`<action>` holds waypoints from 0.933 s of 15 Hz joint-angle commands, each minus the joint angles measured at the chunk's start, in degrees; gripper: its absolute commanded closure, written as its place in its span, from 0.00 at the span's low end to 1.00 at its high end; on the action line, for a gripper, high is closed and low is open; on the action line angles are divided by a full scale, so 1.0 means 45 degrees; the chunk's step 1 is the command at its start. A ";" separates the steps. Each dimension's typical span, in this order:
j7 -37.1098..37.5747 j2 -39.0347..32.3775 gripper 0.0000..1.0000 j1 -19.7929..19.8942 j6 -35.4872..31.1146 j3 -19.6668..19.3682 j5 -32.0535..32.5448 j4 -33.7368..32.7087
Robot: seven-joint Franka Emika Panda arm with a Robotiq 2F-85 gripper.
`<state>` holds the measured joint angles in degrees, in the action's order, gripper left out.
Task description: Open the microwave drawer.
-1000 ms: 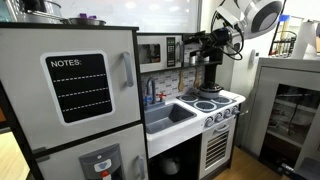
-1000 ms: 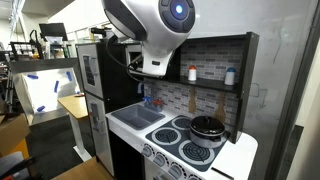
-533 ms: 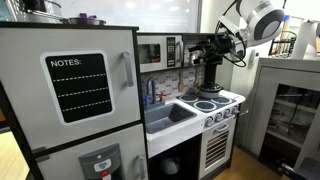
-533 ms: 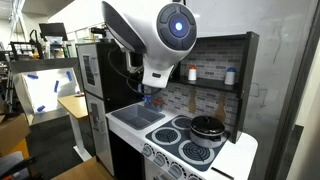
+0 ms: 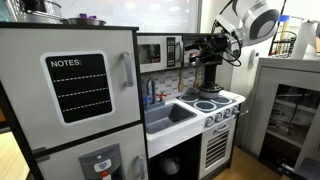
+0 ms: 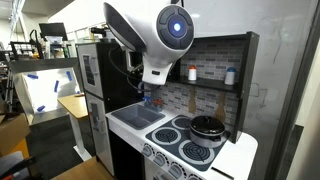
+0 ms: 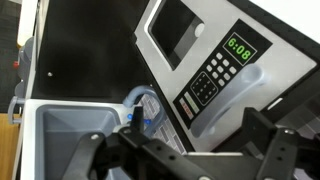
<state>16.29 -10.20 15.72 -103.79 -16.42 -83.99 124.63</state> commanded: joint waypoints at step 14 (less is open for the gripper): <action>0.0199 0.0091 0.00 -0.0206 0.0032 0.0254 -0.0262 0.0349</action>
<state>16.31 -11.05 14.68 -103.69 -15.19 -84.84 124.42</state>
